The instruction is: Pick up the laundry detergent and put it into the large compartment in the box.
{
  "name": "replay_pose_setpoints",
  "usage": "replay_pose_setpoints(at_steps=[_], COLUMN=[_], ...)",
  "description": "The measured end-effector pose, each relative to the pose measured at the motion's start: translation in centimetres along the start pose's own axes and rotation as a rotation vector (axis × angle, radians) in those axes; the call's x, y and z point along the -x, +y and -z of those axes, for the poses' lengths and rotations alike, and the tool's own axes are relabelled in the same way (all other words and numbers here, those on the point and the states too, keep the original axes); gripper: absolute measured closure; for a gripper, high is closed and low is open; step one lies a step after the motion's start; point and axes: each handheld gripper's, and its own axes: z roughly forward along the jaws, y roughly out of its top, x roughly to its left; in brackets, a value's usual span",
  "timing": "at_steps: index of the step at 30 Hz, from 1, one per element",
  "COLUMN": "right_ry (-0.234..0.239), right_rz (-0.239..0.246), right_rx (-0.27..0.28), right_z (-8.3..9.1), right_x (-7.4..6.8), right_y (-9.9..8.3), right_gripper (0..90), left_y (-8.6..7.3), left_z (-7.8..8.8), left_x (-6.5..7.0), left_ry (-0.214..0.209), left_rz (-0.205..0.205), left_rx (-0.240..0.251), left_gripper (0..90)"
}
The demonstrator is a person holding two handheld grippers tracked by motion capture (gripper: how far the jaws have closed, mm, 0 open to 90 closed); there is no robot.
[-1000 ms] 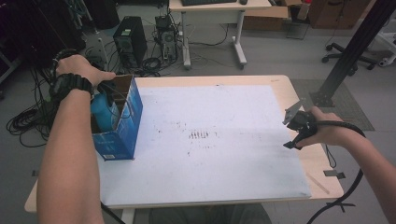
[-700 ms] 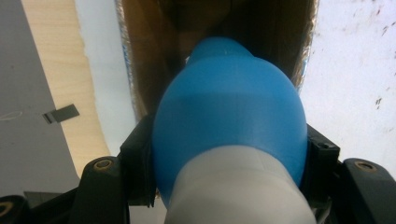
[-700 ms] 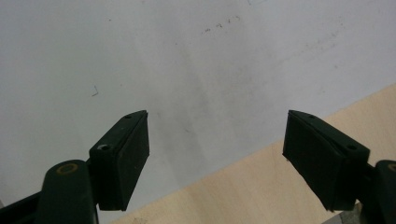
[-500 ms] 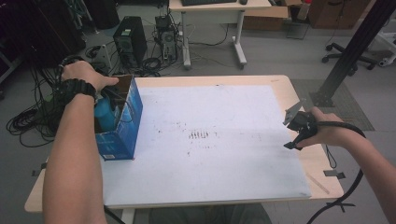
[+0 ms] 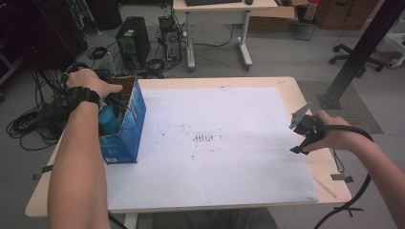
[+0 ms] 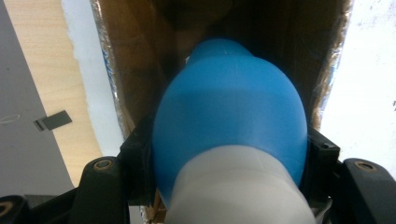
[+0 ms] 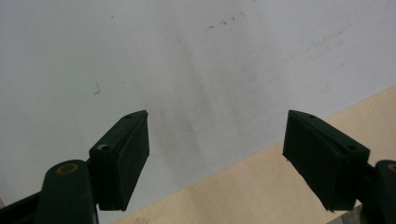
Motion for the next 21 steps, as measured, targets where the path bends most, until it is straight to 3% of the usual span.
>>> replay_pose_setpoints(at_steps=[21], right_ry=[0.002], right_rz=[-0.001], right_rx=[-0.007], right_z=[-0.1], right_x=[-0.1], right_y=[0.0], right_gripper=[22.9], left_y=[0.3], left_z=[-1.9], left_x=[-0.1], left_ry=[0.004], left_rz=[-0.002], left_rx=[-0.011], left_gripper=[37.5])
